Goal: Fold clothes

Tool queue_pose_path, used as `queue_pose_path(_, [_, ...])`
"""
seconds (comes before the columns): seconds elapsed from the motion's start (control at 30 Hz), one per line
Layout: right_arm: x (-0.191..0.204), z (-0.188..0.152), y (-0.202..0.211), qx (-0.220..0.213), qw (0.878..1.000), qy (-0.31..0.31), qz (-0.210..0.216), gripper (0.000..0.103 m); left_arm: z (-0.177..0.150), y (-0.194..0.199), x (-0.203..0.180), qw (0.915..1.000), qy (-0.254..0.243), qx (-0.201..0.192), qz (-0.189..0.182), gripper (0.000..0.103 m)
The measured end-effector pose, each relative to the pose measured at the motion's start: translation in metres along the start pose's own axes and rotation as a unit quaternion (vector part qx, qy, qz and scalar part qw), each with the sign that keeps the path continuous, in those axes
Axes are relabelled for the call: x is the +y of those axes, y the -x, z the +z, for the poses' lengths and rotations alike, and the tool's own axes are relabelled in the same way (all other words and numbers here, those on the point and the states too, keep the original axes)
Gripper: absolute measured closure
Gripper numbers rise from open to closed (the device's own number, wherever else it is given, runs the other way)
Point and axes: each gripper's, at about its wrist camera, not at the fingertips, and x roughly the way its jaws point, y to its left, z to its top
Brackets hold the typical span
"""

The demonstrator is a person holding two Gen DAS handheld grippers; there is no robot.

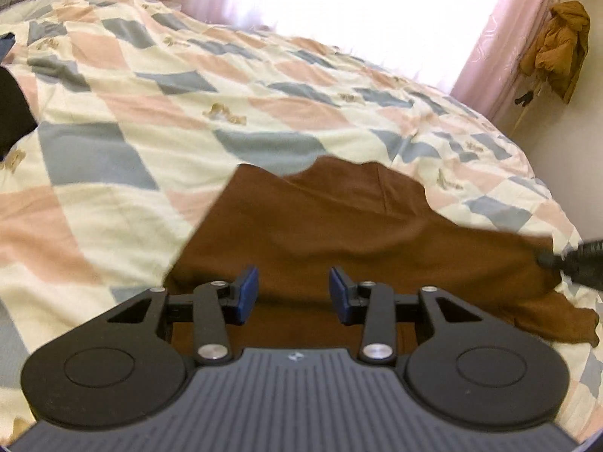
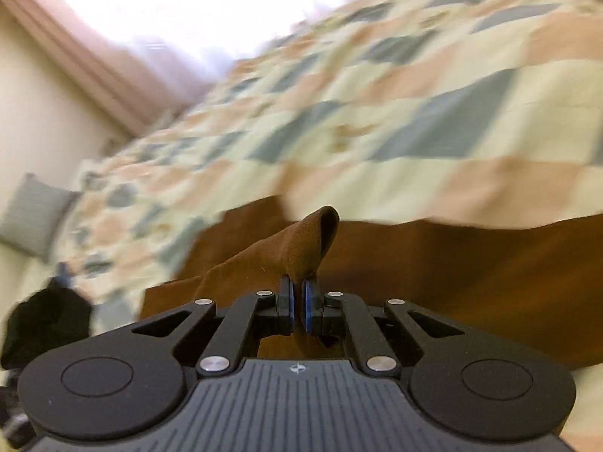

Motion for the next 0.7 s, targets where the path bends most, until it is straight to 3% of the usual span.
queue_pose_path(0.13, [-0.016, -0.004, -0.003, 0.02, 0.999, -0.02, -0.034, 0.097, 0.015, -0.015, 0.006, 0.9999, -0.012, -0.001, 0.01, 0.081])
queue_pose_path(0.23, [-0.027, -0.015, 0.001, 0.032, 0.998, -0.026, -0.037, 0.097, 0.029, -0.026, 0.013, 0.9995, -0.022, -0.002, 0.022, 0.086])
queue_pose_path(0.37, [-0.031, -0.022, 0.012, 0.024, 0.999, -0.031, -0.025, 0.097, 0.055, -0.042, 0.027, 0.9993, -0.031, -0.007, 0.018, 0.086])
queue_pose_path(0.47, [-0.03, -0.022, 0.013, 0.026, 0.999, -0.032, -0.03, 0.097, 0.093, -0.069, 0.039, 0.9996, -0.024, 0.011, -0.004, 0.088])
queue_pose_path(0.53, [-0.03, -0.023, 0.013, 0.027, 0.999, -0.028, -0.037, 0.097, 0.123, -0.095, 0.038, 0.9985, -0.028, 0.041, -0.024, 0.088])
queue_pose_path(0.6, [-0.03, -0.025, 0.013, 0.027, 0.998, -0.027, -0.04, 0.097, 0.148, -0.129, 0.032, 0.9941, -0.04, 0.094, -0.034, 0.085])
queue_pose_path(0.7, [-0.032, -0.028, 0.015, 0.025, 0.998, -0.036, -0.042, 0.097, 0.17, -0.184, 0.023, 0.9765, -0.06, 0.204, -0.035, 0.076])
